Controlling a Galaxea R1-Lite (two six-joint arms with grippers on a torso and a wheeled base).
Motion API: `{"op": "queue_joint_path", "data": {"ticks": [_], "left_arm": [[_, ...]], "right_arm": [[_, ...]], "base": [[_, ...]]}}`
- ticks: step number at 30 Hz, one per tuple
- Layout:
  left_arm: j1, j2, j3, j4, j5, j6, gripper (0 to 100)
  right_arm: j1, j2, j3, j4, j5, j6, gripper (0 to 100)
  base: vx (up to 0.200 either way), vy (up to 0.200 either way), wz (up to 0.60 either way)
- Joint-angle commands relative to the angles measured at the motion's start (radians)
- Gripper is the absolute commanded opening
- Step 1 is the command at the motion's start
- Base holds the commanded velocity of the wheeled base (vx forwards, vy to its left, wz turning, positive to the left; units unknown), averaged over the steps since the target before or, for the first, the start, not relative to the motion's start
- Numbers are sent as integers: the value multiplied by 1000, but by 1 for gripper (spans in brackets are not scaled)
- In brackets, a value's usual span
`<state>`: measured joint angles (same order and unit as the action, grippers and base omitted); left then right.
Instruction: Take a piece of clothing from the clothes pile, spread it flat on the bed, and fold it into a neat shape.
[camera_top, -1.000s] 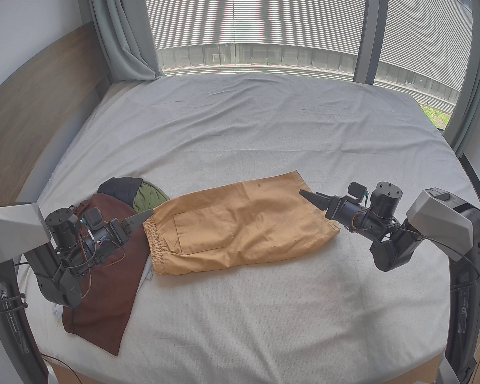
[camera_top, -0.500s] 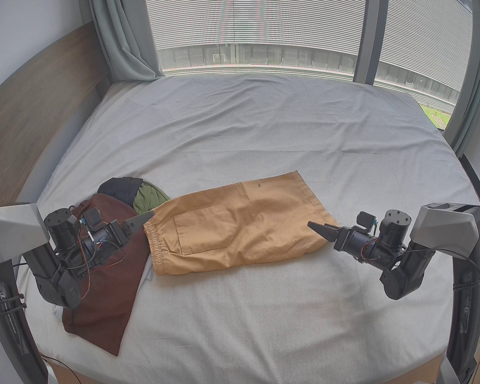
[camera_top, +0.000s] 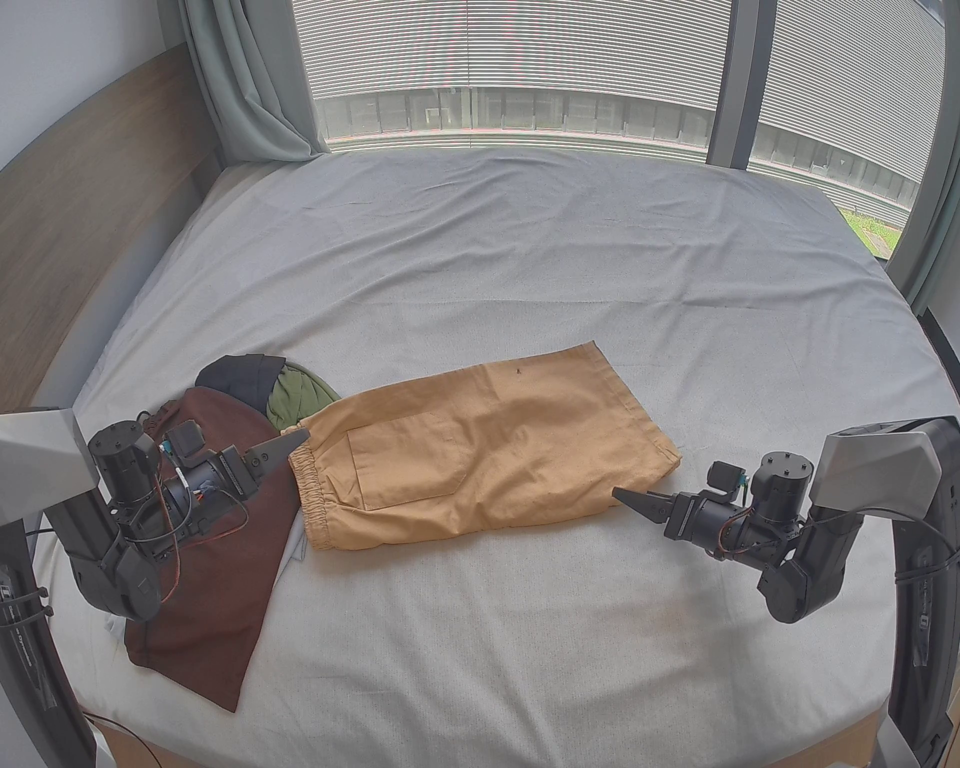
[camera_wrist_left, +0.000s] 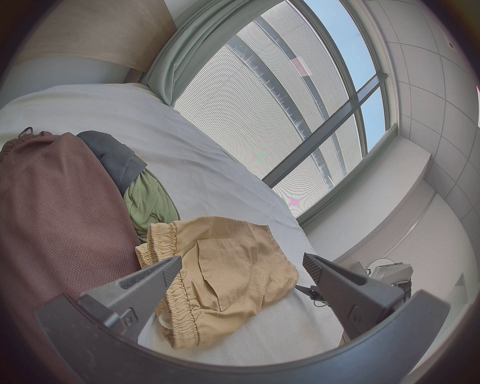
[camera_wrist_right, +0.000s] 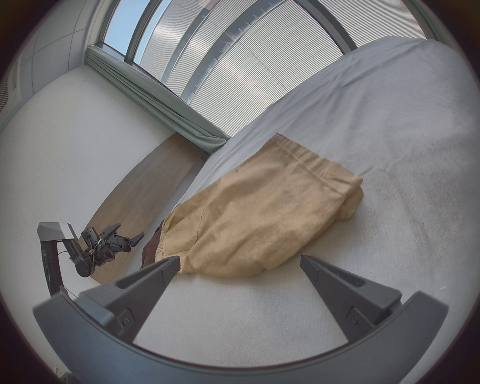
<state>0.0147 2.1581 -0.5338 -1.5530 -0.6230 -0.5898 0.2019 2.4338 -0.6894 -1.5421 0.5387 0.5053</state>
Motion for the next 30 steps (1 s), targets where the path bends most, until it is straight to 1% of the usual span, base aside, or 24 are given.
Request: {"op": "queue_joint_path", "data": {"ticks": [1, 8, 10, 11, 18, 22, 23, 24, 25, 28, 29, 30], "left_arm": [[-1, 2, 0, -1, 0, -1, 100], [-1, 5, 2, -1, 2, 1, 100], [-1, 6, 2, -1, 0, 1, 100], [-1, 6, 2, -1, 2, 1, 100], [-1, 8, 0, -1, 0, 1, 100], [1, 3, 0, -1, 2, 1, 100], [1, 3, 0, -1, 2, 1, 100], [1, 3, -2, -1, 2, -1, 100], [2, 2, -2, -1, 2, -1, 100], [2, 2, -3, -1, 2, -1, 100], [4, 2, -3, -1, 2, -1, 100], [4, 2, -3, -1, 0, -1, 100]], "right_arm": [[14, 44, -2, 0, 0, 1, 100], [42, 76, -30, 0, -3, 4, 100], [45, 82, -35, 0, -11, 4, 100], [59, 100, -47, 0, -28, 4, 100], [85, 145, -95, 0, -37, 12, 100], [128, 180, -185, -1, -77, 88, 100], [128, 180, -185, -1, -77, 88, 100], [143, 206, -217, -1, -105, 104, 100], [151, 220, -236, -1, -117, 107, 100], [156, 229, -251, -3, -125, 105, 100], [163, 263, -299, -4, -143, 105, 100], [163, 264, -302, -4, -146, 105, 100]], "base": [[0, 0, 0], [0, 0, 0], [0, 0, 0], [0, 0, 0], [0, 0, 0], [0, 0, 0], [0, 0, 0], [0, 0, 0], [0, 0, 0], [0, 0, 0], [0, 0, 0], [0, 0, 0]]}}
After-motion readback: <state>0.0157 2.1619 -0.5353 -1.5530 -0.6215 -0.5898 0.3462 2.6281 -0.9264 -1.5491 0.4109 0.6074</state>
